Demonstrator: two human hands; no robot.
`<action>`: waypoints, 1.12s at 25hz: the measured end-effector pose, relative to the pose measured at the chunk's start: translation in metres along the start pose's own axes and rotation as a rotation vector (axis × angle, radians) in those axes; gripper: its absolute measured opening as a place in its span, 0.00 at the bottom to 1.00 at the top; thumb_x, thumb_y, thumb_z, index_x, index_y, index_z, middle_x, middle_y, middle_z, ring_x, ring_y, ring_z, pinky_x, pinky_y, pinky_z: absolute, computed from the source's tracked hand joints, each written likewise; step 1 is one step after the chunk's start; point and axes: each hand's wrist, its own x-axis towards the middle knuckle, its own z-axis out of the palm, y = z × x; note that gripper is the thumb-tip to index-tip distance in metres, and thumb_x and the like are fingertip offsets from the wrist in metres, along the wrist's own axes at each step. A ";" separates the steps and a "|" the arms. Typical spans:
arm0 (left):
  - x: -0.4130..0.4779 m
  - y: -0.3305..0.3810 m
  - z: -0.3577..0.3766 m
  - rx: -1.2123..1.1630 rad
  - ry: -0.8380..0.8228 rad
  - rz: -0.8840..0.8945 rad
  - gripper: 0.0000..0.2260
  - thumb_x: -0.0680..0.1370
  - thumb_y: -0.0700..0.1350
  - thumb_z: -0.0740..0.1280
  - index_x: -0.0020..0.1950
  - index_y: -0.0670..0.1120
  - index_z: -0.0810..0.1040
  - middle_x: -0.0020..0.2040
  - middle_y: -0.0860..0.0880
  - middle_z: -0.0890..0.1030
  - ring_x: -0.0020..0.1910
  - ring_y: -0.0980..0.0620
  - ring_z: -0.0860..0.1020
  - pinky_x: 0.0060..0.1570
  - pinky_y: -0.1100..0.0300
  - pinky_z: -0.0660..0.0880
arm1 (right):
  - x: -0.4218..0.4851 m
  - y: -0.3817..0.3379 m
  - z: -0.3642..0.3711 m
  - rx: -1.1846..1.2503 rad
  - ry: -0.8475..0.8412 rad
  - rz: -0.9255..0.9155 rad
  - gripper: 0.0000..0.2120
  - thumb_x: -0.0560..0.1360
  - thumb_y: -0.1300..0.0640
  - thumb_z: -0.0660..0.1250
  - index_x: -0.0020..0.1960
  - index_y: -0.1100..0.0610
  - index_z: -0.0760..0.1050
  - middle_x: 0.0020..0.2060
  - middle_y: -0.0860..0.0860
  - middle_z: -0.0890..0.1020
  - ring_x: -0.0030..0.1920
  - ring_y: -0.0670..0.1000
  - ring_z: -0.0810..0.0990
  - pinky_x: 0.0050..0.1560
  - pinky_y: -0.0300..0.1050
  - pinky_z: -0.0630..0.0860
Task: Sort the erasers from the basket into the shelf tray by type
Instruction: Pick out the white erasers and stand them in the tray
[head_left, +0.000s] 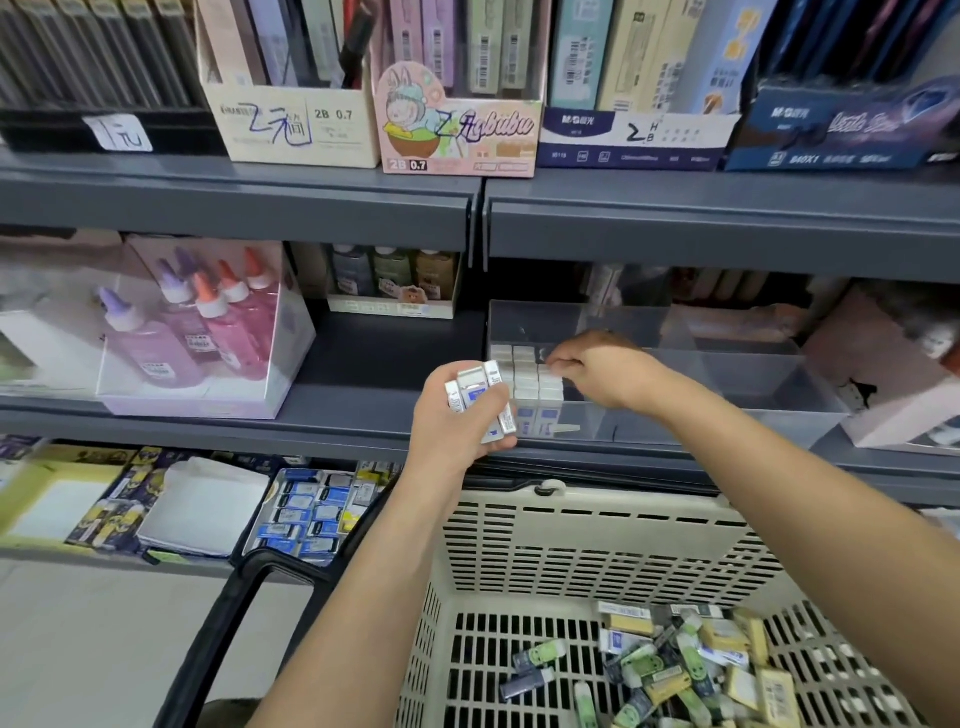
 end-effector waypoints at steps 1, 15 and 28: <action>-0.001 0.000 0.000 -0.006 -0.013 -0.010 0.11 0.74 0.40 0.69 0.53 0.51 0.74 0.47 0.47 0.80 0.42 0.51 0.82 0.35 0.59 0.78 | 0.000 0.000 0.000 -0.016 -0.015 -0.011 0.13 0.80 0.55 0.56 0.59 0.54 0.76 0.60 0.53 0.78 0.56 0.55 0.76 0.54 0.43 0.71; -0.010 0.003 0.007 -0.131 -0.178 -0.137 0.10 0.76 0.37 0.66 0.55 0.48 0.74 0.42 0.49 0.83 0.38 0.53 0.83 0.33 0.60 0.78 | -0.047 -0.021 -0.013 0.701 0.072 -0.157 0.04 0.75 0.63 0.66 0.45 0.56 0.79 0.37 0.48 0.83 0.37 0.45 0.81 0.43 0.37 0.78; -0.013 0.004 0.006 -0.245 -0.238 -0.187 0.18 0.71 0.51 0.68 0.57 0.44 0.74 0.43 0.44 0.84 0.33 0.54 0.79 0.20 0.68 0.65 | -0.047 -0.013 -0.021 1.063 0.151 -0.131 0.06 0.76 0.64 0.64 0.45 0.55 0.75 0.32 0.48 0.83 0.34 0.42 0.82 0.30 0.33 0.75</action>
